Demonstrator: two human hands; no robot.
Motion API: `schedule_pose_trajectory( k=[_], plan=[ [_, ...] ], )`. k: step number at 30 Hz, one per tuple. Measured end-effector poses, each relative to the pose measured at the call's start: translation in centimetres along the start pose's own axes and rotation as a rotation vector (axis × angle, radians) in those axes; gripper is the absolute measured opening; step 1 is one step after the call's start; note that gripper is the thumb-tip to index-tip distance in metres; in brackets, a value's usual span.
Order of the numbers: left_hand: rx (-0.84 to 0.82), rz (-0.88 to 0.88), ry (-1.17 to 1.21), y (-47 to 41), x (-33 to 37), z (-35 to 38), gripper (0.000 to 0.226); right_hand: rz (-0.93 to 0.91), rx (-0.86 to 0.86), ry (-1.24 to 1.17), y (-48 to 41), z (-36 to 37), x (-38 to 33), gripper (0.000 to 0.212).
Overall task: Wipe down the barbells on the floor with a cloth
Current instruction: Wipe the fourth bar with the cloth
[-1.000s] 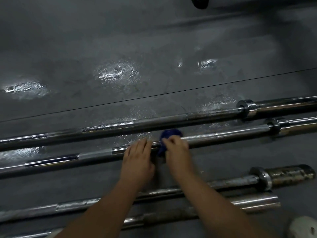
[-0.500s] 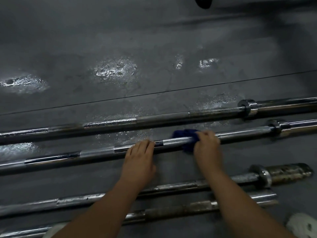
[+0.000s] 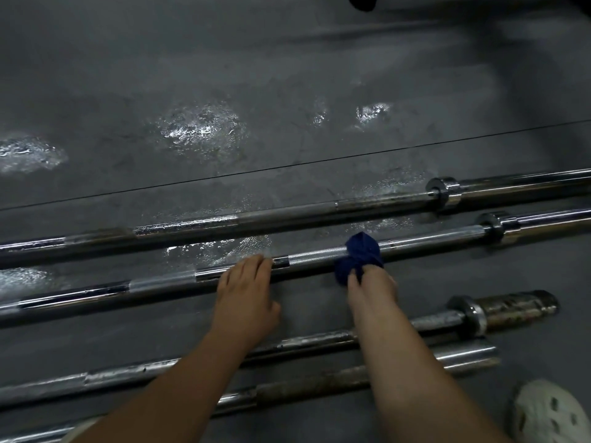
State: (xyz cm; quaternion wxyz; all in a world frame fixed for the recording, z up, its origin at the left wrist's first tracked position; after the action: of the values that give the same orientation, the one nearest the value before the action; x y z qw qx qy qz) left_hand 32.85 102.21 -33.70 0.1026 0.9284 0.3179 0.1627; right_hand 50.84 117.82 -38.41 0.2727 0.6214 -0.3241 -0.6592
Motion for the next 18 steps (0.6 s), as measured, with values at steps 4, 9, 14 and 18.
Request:
schedule_pose_trajectory(
  k=[4,9,14,18],
  plan=[
    [0.014,-0.015,0.019,0.0,0.1,-0.3,0.079,0.120,-0.162,-0.021,2.8,5.0,5.7,0.037],
    [-0.054,0.019,0.029,-0.2,0.1,0.0,0.080,0.000,-0.159,0.052,-0.7,1.6,0.9,0.031],
    [-0.037,-0.016,0.060,-0.1,0.0,0.0,0.082,-0.501,0.126,0.597,-4.4,-2.8,-9.8,0.022],
    [-0.012,-0.018,0.039,0.1,0.1,-0.3,0.081,-0.739,0.063,1.161,0.1,1.3,-8.4,0.027]
  ],
)
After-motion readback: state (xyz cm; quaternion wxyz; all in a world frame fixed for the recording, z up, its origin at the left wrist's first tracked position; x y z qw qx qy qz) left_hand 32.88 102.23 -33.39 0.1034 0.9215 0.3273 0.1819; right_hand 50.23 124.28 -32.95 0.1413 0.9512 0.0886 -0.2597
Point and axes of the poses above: each hand's wrist, its own y-axis away from the middle knuckle, its own z-axis out of the palm, x = y × z, the point moved 10 cm from there along -y, towards the middle knuckle, and after that the axes turned 6 degrees about -x, right-handed, at the moved point
